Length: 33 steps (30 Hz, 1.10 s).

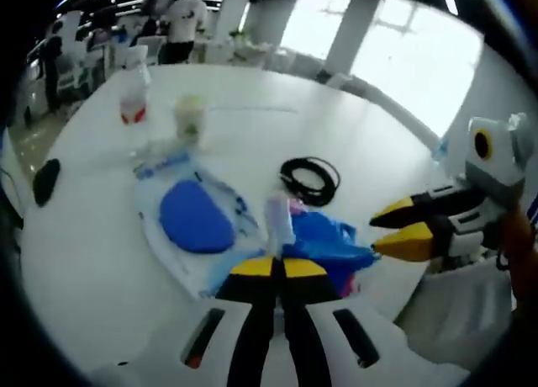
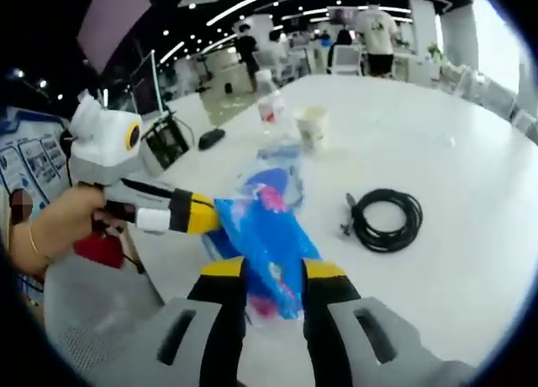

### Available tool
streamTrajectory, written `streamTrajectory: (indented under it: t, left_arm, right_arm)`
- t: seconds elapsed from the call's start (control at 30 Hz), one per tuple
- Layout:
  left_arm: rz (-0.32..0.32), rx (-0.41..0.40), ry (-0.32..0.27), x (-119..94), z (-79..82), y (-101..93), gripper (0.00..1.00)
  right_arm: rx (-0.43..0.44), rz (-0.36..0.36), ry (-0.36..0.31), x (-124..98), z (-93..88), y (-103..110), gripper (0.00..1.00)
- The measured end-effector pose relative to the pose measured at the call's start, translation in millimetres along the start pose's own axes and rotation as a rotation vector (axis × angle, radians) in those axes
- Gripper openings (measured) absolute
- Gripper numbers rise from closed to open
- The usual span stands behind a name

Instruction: Arrange the tabletop items into an orderly group along one side of the table until the central work area is clear of visible clutter.

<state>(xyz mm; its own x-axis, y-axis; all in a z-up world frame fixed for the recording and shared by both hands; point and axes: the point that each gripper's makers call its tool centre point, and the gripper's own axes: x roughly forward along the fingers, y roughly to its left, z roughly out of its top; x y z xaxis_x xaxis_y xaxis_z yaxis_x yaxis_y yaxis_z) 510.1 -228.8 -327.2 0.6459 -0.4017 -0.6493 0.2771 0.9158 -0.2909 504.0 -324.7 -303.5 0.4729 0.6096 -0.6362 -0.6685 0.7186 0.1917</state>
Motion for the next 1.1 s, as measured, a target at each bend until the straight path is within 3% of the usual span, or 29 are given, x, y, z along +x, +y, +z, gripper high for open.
streamTrajectory:
  t: [0.2,0.3,0.53,0.63,0.97,1.1]
  left_arm:
    - [0.014,-0.068,-0.026,-2,3.4,5.4,0.0]
    - [0.013,-0.103,-0.03,-3,3.9,7.6,0.0]
    - [0.005,-0.202,-0.033,-6,0.9,12.3,0.0]
    - [-0.004,-0.257,-0.042,-7,1.6,12.8,0.0]
    - [-0.053,-0.345,-0.077,-10,7.4,11.3,0.0]
    - [-0.064,-0.352,-0.081,-11,8.6,9.5,0.0]
  right_arm:
    - [0.063,-0.029,0.001,-2,-4.3,-5,0.48]
    - [0.088,-0.039,0.003,-1,-9.1,-8,0.51]
    - [0.254,-0.049,-0.003,5,-19.4,-16,0.56]
    - [0.323,-0.043,-0.005,8,-24.3,-18,0.56]
    - [0.377,-0.006,-0.019,12,-27.8,-14,0.51]
    - [0.363,-0.011,-0.014,12,-29.7,-15,0.38]
